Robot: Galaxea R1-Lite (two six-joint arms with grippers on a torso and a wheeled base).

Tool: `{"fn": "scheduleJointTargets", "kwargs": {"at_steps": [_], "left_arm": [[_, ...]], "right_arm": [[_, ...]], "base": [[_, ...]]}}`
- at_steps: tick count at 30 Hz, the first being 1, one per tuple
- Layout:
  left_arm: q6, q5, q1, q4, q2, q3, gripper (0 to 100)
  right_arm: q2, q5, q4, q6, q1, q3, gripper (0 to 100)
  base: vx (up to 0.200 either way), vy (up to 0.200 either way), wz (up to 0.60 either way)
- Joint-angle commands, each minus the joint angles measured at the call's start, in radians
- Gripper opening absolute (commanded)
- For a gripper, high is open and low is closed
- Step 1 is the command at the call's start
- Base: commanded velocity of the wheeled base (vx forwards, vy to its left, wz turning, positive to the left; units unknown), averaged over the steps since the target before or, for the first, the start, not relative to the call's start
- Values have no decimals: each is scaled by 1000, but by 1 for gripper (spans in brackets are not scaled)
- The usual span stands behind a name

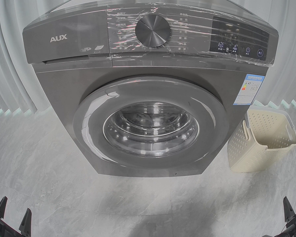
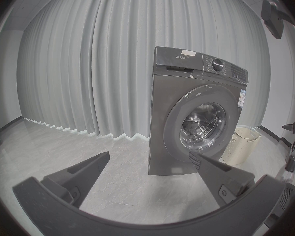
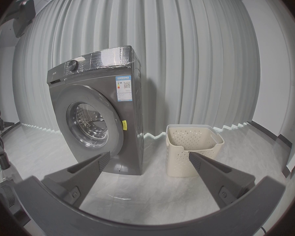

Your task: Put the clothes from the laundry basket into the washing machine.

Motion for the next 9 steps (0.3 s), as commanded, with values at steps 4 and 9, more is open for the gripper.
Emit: {"fn": "scheduleJointTargets", "kwargs": {"at_steps": [4,9], "left_arm": [[1,-1,0,-1,-17,16,100],[2,0,0,-1,-17,16,100]], "right_arm": [[-12,12,1,2,0,17,100],[-12,13,3,-3,0,17,100]], "base": [[0,0,0],[0,0,0]]}}
